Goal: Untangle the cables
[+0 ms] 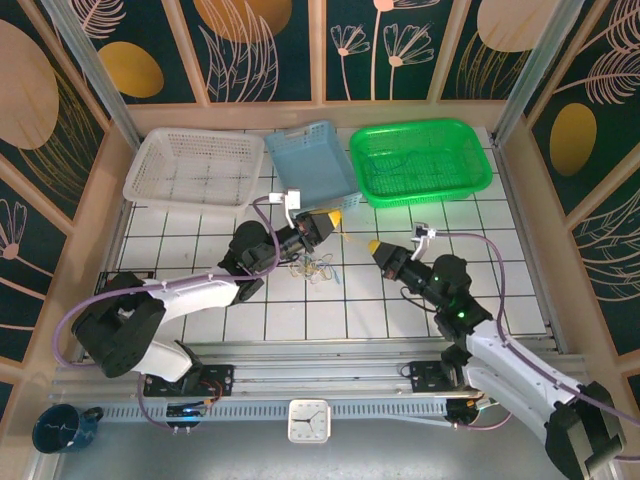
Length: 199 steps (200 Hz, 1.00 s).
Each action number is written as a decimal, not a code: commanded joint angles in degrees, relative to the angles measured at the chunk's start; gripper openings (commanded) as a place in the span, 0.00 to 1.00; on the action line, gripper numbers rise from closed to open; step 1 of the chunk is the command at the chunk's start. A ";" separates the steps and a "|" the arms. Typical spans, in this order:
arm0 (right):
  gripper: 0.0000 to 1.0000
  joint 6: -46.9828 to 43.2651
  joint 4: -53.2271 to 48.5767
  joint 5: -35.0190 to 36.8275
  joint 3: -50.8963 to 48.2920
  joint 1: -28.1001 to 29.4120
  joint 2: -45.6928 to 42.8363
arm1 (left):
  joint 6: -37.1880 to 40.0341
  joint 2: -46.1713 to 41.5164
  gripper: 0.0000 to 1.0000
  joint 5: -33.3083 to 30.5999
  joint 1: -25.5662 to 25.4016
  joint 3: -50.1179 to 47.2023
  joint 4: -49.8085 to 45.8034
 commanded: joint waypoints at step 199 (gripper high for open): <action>0.56 -7.40 -16.42 4.56 8.29 1.90 5.25 | 22.91 18.71 0.00 -23.35 36.85 35.02 -38.44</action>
